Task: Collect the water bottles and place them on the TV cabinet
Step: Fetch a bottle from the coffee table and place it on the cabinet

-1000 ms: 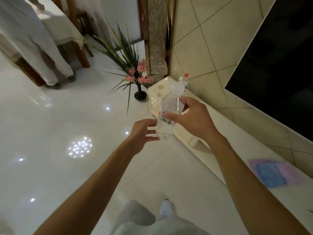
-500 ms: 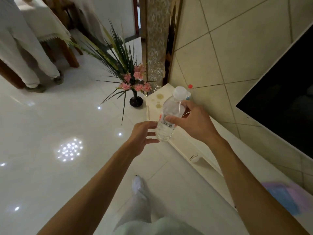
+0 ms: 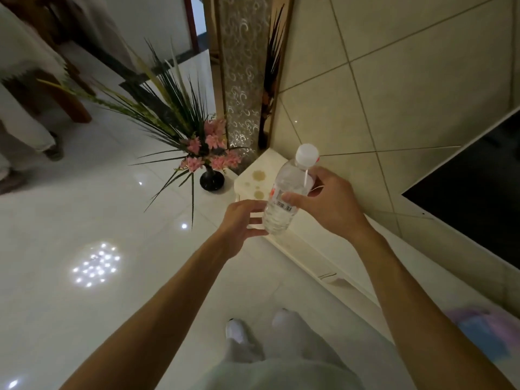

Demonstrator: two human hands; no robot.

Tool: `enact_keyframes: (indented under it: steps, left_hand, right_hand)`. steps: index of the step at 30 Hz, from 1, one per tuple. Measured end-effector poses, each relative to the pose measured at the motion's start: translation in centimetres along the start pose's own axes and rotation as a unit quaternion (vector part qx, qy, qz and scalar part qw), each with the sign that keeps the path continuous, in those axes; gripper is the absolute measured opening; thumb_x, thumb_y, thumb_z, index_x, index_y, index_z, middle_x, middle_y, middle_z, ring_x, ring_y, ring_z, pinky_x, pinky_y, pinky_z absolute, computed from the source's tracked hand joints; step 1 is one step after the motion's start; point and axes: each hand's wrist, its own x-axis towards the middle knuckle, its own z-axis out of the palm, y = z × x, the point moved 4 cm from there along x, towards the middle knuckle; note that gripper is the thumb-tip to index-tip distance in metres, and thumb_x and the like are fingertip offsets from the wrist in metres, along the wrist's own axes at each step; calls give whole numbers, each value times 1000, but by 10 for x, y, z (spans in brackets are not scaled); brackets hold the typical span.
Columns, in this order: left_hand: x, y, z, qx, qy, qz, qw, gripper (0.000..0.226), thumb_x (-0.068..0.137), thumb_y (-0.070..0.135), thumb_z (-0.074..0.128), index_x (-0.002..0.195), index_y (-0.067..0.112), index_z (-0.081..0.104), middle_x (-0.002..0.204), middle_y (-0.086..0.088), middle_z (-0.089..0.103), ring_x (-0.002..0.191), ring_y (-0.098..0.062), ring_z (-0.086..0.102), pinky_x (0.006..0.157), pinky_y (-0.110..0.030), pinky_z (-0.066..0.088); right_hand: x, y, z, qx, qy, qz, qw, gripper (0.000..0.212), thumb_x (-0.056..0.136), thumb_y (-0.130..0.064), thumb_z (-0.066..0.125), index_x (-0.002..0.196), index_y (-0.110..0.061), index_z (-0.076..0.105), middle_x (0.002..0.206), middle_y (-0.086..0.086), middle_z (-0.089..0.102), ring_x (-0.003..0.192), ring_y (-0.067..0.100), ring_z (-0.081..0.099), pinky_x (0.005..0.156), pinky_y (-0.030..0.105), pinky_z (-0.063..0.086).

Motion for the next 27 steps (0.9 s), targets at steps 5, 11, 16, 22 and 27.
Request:
enact_keyframes:
  steps: [5,11,16,22,27]
  left_hand:
    - [49,19,-1,9,14,-31,999,31,92,12,56,119,-3,62,120,-23,64,107,-43,64,88,-54,57]
    - [111,39,2,19,19,-56,998,29,95,13,54,118,-2,63,116,-21,66,102,-40,66,87,-52,57]
    - [171,69,14,30,42,-78,996,28,97,15,52,118,-1,62,116,-19,66,105,-37,65,88,-51,57]
    - [224,79,26,-20,56,-114,992,27,94,13,56,115,-2,63,114,-20,65,106,-39,64,92,-54,54]
    - [261,65,37,-14,53,-150,987,27,92,9,54,115,-5,61,109,-23,64,98,-39,64,83,-50,56]
  right_hand:
    - [42,16,7,23,-8,22,999,51,70,-46,79,113,-25,59,97,-9,67,90,8,65,78,29,57]
    - [111,41,10,46,-17,40,998,66,69,-49,79,124,-19,57,106,-7,67,93,8,64,79,27,56]
    - [172,62,4,82,-22,63,994,54,70,-44,81,114,-23,57,104,-11,65,96,7,63,81,26,55]
    - [218,86,4,85,-30,89,992,66,70,-42,82,126,-21,54,124,-3,63,110,13,61,94,36,54]
    - [233,109,19,77,-30,125,989,65,71,-45,80,126,-23,53,116,-9,58,100,5,56,81,12,46]
